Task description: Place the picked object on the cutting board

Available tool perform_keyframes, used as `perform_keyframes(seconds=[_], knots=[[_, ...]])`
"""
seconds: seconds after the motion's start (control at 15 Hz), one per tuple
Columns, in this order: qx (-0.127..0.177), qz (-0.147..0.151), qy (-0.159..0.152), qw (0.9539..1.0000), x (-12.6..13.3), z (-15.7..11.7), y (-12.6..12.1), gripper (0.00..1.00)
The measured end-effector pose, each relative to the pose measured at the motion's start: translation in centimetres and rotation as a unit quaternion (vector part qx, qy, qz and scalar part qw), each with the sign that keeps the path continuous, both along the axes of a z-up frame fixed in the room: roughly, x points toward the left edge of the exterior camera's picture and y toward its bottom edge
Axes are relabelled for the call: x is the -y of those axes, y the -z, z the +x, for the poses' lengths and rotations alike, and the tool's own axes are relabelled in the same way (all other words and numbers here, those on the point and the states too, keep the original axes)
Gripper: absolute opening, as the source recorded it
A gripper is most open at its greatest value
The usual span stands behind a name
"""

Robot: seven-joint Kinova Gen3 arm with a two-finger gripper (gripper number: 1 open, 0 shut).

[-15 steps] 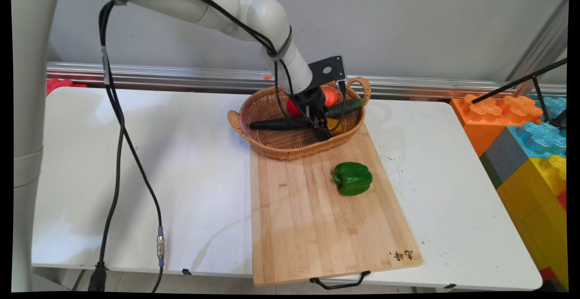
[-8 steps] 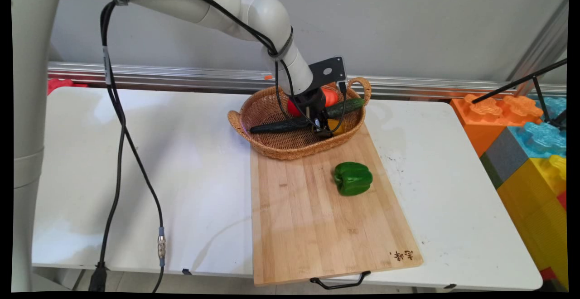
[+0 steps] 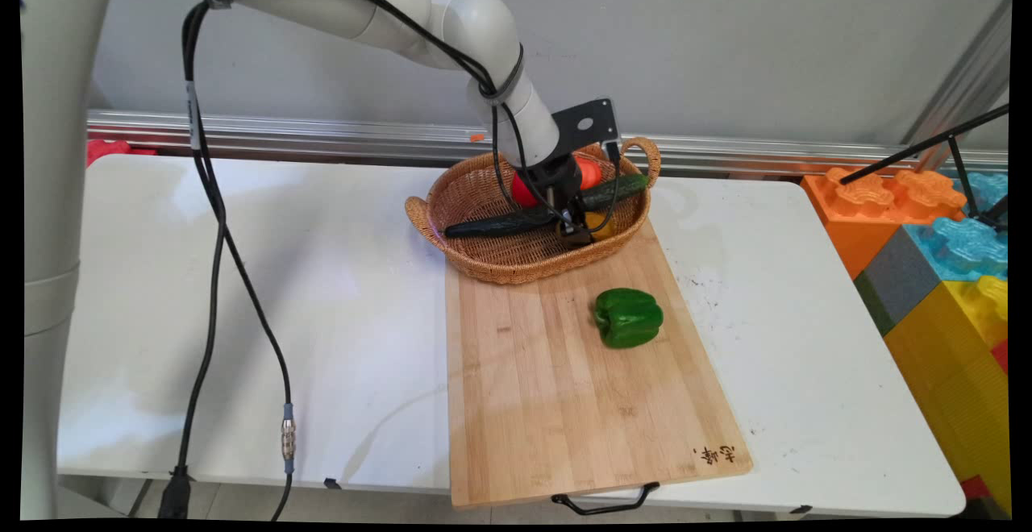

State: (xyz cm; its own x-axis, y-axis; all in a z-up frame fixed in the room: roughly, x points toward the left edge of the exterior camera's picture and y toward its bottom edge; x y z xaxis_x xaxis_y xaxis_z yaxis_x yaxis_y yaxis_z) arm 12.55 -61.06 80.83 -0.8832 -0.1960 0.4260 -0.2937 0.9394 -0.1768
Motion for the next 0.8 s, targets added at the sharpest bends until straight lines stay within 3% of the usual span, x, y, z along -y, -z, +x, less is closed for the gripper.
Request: perform_keyframes(seconds=[0.33, 0.6, 0.8], knots=[[-0.023, -0.026, -0.021, 0.9992, -0.1, 0.1, -4.1, 0.00], [-0.035, -0.047, -0.023, 0.9980, -2.0, 0.2, -8.4, 0.00], [-0.045, -0.031, -0.020, 0.9983, -4.7, 0.0, -10.7, 0.00]])
